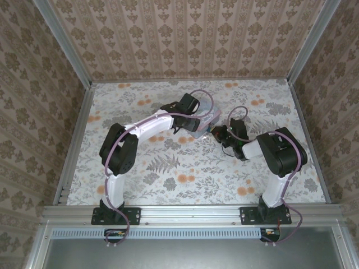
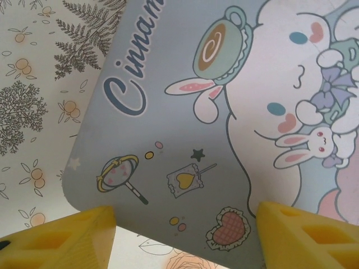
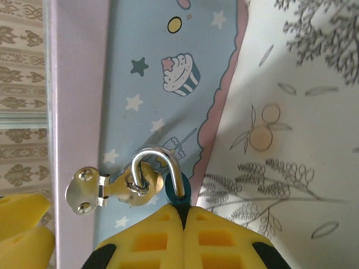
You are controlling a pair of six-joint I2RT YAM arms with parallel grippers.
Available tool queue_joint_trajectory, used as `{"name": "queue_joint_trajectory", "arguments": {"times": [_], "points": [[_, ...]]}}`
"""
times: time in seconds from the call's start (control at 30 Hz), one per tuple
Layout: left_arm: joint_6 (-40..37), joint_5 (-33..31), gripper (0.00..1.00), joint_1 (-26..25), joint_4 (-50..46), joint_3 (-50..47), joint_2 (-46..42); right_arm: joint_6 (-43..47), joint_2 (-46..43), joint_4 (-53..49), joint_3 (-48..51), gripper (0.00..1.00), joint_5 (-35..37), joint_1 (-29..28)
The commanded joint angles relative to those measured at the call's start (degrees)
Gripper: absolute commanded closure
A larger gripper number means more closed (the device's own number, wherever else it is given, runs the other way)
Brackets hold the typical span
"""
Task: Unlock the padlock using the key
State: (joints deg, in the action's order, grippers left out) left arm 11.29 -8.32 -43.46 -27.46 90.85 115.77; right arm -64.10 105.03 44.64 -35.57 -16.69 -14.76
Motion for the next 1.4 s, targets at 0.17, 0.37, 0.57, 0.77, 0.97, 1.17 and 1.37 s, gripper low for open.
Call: {"name": "queue_joint_trajectory", "arguments": {"times": [0.17,0.37,0.57,0.77,0.97,1.17,1.37], "points": [[-1.7,-1.4,0.33,0.1,-6.4,-2.9,2.9,12.3,-3.4,-20.0,-6.1,1.0,2.7,4.4],[-1.5,-1.3,0.33,0.1,-6.8,-2.1,3.2,16.0,-4.4,-22.9,-7.1,1.0,0.2,5.9],[-0.9,0.6,0.3,0.1,-7.9,0.8,1.4,13.5,-10.3,-18.2,-1.1,1.0,-5.3,5.7],[0.5,4.4,0.26,0.5,-8.1,4.0,-3.1,13.9,-21.6,-21.6,2.7,1.0,-8.9,1.7],[3.6,6.5,0.2,2.4,-6.0,1.8,-10.8,13.9,-29.9,-25.5,4.7,1.0,-8.0,-7.4],[5.9,6.4,0.07,4.6,-3.4,-4.8,-20.3,9.9,-28.7,-19.2,8.1,1.0,-4.5,-18.8],[8.7,4.7,0.0,6.2,-1.4,-13.9,-30.8,4.4,-18.6,-7.7,8.6,1.0,-4.8,-26.3]]}}
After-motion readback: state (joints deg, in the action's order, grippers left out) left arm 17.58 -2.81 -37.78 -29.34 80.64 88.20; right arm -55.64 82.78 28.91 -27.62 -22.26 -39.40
